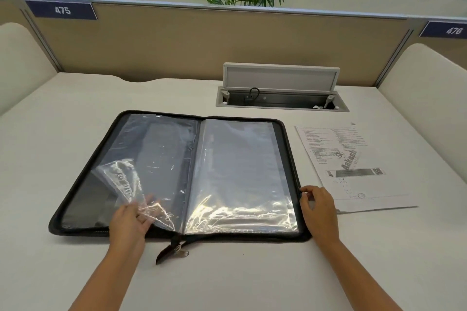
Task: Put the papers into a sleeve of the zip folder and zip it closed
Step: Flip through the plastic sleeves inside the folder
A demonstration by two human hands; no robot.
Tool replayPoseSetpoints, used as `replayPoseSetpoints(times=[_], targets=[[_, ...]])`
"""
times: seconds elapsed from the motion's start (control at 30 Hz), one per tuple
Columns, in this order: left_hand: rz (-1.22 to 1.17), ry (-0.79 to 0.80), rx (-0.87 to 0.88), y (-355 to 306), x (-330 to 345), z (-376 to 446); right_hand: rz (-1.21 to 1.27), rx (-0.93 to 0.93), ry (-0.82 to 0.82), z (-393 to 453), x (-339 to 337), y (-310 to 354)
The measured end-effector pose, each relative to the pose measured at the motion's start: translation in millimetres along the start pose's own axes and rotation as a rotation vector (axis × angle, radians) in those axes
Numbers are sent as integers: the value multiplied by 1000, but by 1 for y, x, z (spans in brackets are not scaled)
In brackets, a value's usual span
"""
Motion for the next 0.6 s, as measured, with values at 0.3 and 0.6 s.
replayPoseSetpoints(times=[0.3, 0.6], targets=[[294, -369, 491, -71, -29, -14, -2, 6, 15, 0, 3, -3], [1083, 161, 983, -36, 117, -60, -8, 6, 9, -2, 0, 1]])
Point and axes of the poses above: each hand's wrist, its own z-axis towards the middle knuckle, its own x-axis out of the palm, y = z × x, the point moved 8 cm from there along z, towards the middle knuckle, and after that the axes turned 1 degree about y, right-handed, at the moved point
